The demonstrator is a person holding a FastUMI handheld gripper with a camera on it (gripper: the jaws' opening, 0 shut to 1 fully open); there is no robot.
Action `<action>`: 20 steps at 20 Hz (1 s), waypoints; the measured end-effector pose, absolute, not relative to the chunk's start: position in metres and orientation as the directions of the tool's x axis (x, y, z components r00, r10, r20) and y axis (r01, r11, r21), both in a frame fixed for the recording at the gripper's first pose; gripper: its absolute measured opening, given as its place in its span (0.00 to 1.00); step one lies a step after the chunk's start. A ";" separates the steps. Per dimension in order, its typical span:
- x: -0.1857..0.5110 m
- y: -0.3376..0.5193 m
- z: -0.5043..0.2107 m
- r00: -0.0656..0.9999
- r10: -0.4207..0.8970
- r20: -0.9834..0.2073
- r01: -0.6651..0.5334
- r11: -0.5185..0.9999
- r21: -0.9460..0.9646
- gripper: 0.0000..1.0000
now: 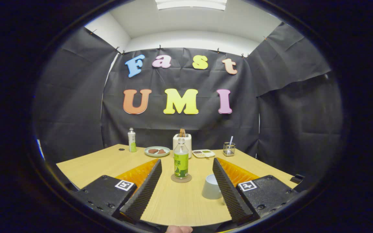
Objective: Take the bottle from table, then pour the juice into the cup, finally place the bottle on the coaster
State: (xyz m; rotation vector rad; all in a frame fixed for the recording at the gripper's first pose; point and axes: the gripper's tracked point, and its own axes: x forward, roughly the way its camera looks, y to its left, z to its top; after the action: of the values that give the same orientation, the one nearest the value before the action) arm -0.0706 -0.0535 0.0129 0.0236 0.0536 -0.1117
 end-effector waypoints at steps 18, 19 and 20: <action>-0.102 -0.035 0.024 0.996 -0.078 -0.040 0.080 0.996 0.049 1.00; -0.102 -0.034 0.023 0.996 -0.076 -0.042 0.078 0.996 0.050 1.00; -0.101 -0.033 0.022 0.996 -0.072 -0.050 0.075 0.996 0.049 1.00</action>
State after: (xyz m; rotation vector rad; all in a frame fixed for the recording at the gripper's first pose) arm -0.1011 -0.0332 0.0221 0.0504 0.0484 -0.0735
